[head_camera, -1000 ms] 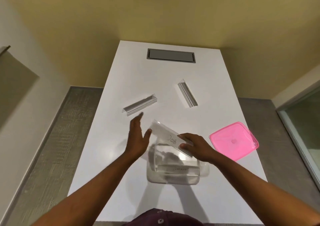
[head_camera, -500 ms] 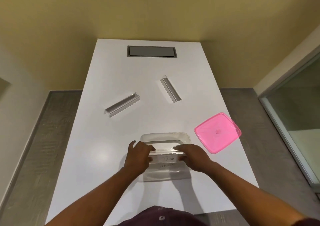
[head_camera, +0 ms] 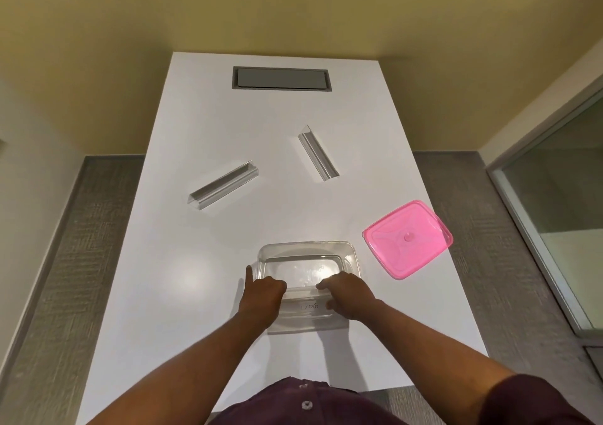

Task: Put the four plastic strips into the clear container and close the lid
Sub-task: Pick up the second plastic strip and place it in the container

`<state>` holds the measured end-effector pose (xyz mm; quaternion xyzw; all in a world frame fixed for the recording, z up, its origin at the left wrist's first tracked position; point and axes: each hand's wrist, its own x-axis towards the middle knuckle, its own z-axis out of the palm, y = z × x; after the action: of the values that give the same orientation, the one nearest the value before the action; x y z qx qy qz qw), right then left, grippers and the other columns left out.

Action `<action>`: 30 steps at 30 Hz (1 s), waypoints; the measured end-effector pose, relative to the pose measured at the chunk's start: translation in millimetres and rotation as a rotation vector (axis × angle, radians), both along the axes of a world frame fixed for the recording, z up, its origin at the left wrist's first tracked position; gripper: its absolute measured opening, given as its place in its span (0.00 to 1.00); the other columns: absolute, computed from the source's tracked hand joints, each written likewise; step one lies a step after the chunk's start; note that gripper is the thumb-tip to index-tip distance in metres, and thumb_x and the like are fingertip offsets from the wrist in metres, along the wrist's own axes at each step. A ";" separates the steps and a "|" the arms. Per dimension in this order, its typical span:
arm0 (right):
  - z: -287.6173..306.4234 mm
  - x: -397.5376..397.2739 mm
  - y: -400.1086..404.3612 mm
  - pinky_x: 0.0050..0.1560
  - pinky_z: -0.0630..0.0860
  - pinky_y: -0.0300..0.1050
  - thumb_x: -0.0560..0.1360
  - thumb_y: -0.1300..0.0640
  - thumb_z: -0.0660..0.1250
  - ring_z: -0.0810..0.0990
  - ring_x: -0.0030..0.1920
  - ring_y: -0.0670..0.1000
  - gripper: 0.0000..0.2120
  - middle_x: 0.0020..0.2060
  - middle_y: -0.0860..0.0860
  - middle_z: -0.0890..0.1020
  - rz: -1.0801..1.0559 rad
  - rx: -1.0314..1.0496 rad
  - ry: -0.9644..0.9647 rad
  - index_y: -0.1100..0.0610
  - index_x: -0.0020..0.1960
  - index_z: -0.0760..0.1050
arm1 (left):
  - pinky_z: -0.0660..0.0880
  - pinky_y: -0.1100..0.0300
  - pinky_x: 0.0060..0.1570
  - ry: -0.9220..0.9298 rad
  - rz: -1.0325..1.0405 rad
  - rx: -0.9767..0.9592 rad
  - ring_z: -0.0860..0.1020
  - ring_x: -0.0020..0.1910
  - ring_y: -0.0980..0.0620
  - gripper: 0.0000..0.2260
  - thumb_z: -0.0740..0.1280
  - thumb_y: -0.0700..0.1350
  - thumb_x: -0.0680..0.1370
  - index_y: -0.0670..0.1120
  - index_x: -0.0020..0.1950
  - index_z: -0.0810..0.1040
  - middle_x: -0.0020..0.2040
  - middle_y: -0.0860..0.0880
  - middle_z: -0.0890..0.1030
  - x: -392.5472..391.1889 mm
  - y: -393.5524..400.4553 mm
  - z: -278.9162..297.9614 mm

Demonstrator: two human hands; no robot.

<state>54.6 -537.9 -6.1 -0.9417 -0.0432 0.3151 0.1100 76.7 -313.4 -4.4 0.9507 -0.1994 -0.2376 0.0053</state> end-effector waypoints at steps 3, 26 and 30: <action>-3.6 -3.1 2.4 0.68 0.73 0.48 0.76 0.55 0.73 0.75 0.70 0.54 0.26 0.69 0.50 0.78 -0.028 0.005 -0.019 0.47 0.73 0.75 | 0.43 0.39 0.79 0.007 0.003 0.002 0.80 0.60 0.45 0.15 0.64 0.36 0.77 0.48 0.62 0.78 0.56 0.45 0.82 0.9 0.1 -1.6; 49.8 72.4 -5.0 0.39 0.78 0.39 0.71 0.46 0.75 0.83 0.35 0.41 0.08 0.33 0.42 0.85 -0.740 0.550 -0.328 0.49 0.36 0.82 | 0.77 0.57 0.47 -0.360 0.626 -0.892 0.82 0.44 0.53 0.03 0.69 0.42 0.79 0.46 0.49 0.82 0.46 0.51 0.83 55.7 69.8 10.2; 56.6 135.9 6.0 0.51 0.83 0.54 0.72 0.52 0.72 0.86 0.43 0.52 0.06 0.36 0.48 0.87 -0.759 0.561 -0.289 0.53 0.40 0.84 | 0.73 0.57 0.50 -0.221 1.075 -0.839 0.83 0.50 0.44 0.06 0.69 0.44 0.79 0.43 0.50 0.83 0.47 0.45 0.85 100.9 111.0 1.9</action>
<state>190.6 -531.9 50.5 -0.8592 0.2049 0.0952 0.4591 177.5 -202.4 -2.5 0.8538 0.2252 -0.0067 0.4694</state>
